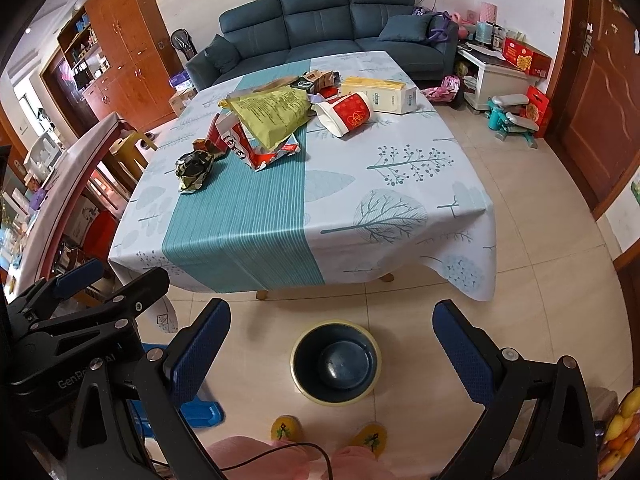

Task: Collect trash

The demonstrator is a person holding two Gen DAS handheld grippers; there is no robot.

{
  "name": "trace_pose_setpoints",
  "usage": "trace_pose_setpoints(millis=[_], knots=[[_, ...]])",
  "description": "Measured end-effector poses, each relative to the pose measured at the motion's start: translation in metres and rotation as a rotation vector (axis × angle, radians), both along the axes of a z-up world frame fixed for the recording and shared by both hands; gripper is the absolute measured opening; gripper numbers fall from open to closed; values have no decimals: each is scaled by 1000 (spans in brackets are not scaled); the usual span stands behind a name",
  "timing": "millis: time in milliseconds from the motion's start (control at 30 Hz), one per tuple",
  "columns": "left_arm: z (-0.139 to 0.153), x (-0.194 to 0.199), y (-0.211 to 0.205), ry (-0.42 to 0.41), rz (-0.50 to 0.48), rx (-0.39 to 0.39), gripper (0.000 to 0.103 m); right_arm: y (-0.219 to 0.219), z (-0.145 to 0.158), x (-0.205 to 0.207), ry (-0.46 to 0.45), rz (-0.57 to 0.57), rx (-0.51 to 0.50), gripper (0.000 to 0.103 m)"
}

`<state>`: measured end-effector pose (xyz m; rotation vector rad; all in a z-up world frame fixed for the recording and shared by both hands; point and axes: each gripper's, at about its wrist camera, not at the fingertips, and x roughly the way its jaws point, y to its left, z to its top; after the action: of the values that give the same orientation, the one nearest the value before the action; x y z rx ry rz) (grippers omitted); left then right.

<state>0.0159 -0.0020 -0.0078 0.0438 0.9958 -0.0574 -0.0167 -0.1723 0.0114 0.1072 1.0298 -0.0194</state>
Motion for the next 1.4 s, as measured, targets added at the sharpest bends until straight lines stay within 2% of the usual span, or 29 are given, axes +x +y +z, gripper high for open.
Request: trace_pose_setpoints(millis=[967,1400], knots=[[-1,2,0,-2,4,2,88,-2,1,3,-2,2,4,103],[5,4,-2,-18,44,11,88,-5,6,12,-14,36,8,103]])
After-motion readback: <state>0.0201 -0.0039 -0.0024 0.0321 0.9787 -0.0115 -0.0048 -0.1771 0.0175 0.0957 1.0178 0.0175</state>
